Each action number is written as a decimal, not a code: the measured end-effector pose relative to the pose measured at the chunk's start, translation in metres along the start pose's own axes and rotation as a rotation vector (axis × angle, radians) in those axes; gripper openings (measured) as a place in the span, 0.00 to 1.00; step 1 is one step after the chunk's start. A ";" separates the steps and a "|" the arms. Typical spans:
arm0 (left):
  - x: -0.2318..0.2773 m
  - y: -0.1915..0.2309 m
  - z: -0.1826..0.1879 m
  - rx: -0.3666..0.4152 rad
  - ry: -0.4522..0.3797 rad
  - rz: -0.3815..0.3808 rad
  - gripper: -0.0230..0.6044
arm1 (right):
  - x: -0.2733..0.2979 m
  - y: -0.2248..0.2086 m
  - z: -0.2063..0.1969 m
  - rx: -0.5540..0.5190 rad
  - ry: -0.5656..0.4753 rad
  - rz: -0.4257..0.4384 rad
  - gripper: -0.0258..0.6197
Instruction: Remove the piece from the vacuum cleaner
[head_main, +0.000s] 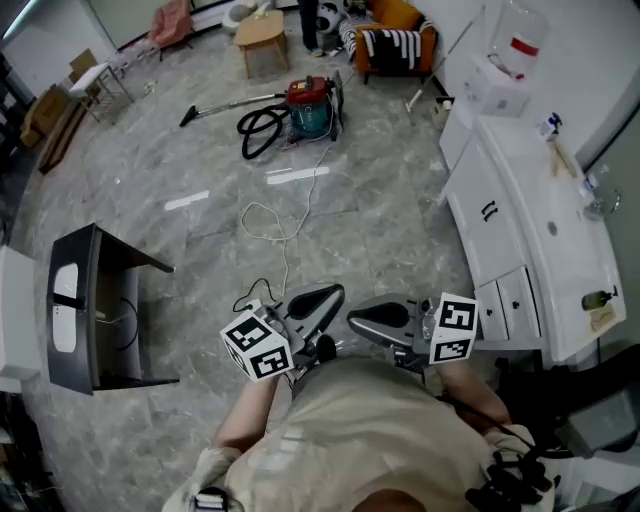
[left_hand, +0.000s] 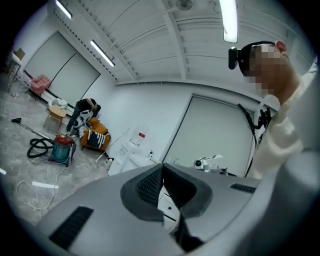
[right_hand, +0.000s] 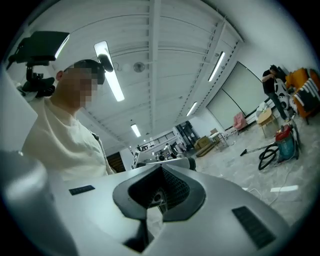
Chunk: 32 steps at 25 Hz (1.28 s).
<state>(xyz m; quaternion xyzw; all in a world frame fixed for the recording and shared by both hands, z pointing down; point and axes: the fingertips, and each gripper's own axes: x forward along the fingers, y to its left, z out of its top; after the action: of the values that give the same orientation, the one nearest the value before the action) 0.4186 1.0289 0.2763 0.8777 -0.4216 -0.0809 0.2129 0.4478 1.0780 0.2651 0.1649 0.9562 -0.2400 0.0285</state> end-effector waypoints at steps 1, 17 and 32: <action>-0.004 0.010 0.004 0.010 0.006 -0.003 0.04 | 0.013 -0.009 -0.001 -0.021 0.025 -0.024 0.04; -0.060 0.074 0.025 -0.037 0.087 -0.238 0.04 | 0.158 -0.042 -0.054 0.022 0.483 0.193 0.04; 0.016 0.140 0.037 -0.104 0.129 -0.148 0.04 | 0.130 -0.092 -0.031 0.248 0.587 0.628 0.04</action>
<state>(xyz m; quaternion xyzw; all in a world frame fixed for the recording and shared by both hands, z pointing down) 0.3176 0.9280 0.3061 0.8977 -0.3362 -0.0616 0.2781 0.2957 1.0547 0.3165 0.5107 0.7913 -0.2755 -0.1926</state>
